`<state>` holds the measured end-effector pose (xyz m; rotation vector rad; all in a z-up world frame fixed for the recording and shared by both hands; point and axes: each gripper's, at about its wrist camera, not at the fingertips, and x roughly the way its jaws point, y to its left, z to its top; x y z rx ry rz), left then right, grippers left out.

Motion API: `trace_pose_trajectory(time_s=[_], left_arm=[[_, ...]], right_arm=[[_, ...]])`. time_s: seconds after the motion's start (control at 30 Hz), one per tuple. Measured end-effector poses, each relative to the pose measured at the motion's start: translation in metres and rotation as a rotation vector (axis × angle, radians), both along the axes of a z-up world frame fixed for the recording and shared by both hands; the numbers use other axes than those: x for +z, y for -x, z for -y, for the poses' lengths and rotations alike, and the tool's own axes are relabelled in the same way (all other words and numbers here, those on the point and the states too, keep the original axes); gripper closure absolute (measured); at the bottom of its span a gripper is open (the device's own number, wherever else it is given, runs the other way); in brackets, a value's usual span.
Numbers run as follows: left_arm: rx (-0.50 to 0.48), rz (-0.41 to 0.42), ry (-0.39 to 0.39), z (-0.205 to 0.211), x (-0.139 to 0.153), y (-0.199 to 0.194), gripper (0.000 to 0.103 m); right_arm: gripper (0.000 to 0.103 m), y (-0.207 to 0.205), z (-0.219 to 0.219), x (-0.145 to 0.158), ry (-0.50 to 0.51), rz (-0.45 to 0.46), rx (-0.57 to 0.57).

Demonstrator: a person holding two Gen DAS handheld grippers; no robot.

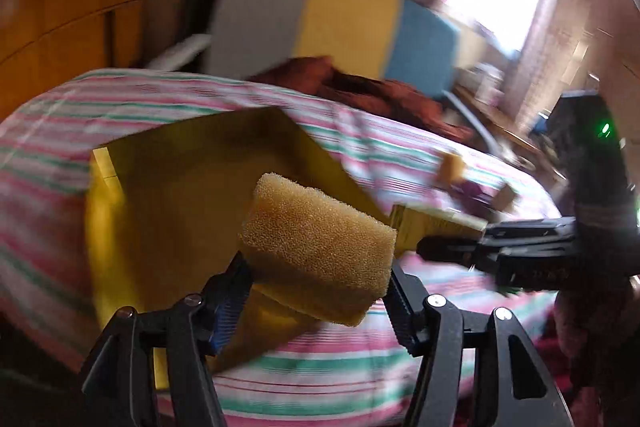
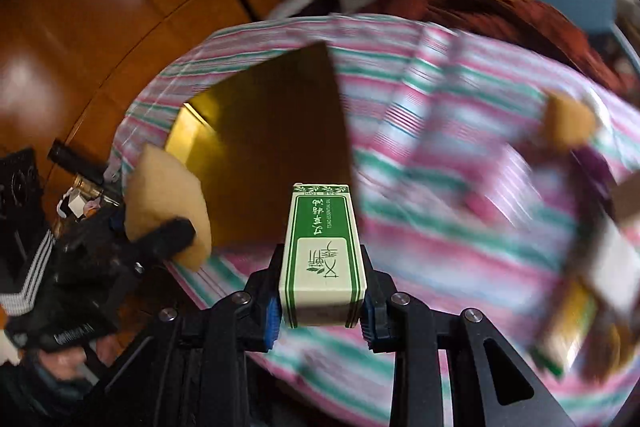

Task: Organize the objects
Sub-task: 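Carry both items to the gold tray and open both tools to drop them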

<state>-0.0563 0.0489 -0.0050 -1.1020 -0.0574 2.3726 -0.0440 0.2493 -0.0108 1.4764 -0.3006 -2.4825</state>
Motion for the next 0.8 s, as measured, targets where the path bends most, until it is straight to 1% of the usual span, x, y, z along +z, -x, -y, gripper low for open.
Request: trace_pose_trajectory(time_s=[0.03, 0.07, 0.1, 0.13, 0.17, 0.2, 0.27, 0.33, 0.43, 0.47, 0.53, 0.6, 0.7, 0.8], left_arm=[[0.033, 0.004, 0.013, 0.009, -0.002, 0.006, 0.039], [0.084, 0.007, 0.039, 0.02, -0.005, 0.013, 0.037], [0.117, 0.005, 0.061, 0.027, -0.007, 0.017, 0.035], [0.143, -0.001, 0.079, 0.034, -0.009, 0.018, 0.027], [0.164, -0.008, 0.098, 0.041, -0.011, 0.02, 0.016], [0.178, -0.01, 0.109, 0.047, -0.013, 0.021, 0.014], [0.193, 0.004, 0.115, 0.058, -0.02, 0.023, 0.013], [0.199, 0.015, 0.118, 0.064, -0.026, 0.021, 0.013], [0.228, 0.014, 0.099, 0.07, -0.028, 0.017, 0.013], [0.24, 0.017, 0.092, 0.071, -0.028, 0.014, 0.013], [0.259, 0.02, 0.078, 0.071, -0.026, 0.01, 0.014], [0.275, 0.0, 0.076, 0.071, -0.02, 0.007, 0.014], [0.297, -0.036, 0.082, 0.072, -0.012, 0.002, 0.015], [0.31, -0.047, 0.079, 0.072, -0.007, 0.002, 0.015]], right_arm=[[0.071, 0.014, 0.014, 0.002, -0.005, -0.023, 0.005], [0.064, 0.025, 0.023, 0.001, -0.009, -0.037, 0.008], [0.045, 0.034, 0.034, 0.003, -0.024, -0.055, 0.014], [0.032, 0.041, 0.041, 0.004, -0.038, -0.075, 0.013], [0.007, 0.047, 0.047, 0.006, -0.045, -0.092, 0.014], [0.0, 0.043, 0.053, 0.012, -0.047, -0.115, 0.017], [0.0, 0.043, 0.06, 0.013, -0.071, -0.127, 0.022], [0.0, 0.044, 0.067, 0.012, -0.122, -0.14, 0.033], [0.0, 0.031, 0.071, 0.013, -0.227, -0.186, 0.04], [0.0, 0.026, 0.072, 0.015, -0.247, -0.206, 0.042], [0.0, 0.019, 0.072, 0.017, -0.285, -0.25, 0.019], [0.0, 0.014, 0.073, 0.017, -0.342, -0.28, -0.031], [0.0, 0.011, 0.076, 0.013, -0.397, -0.274, -0.061], [0.0, 0.006, 0.078, 0.008, -0.396, -0.266, -0.054]])
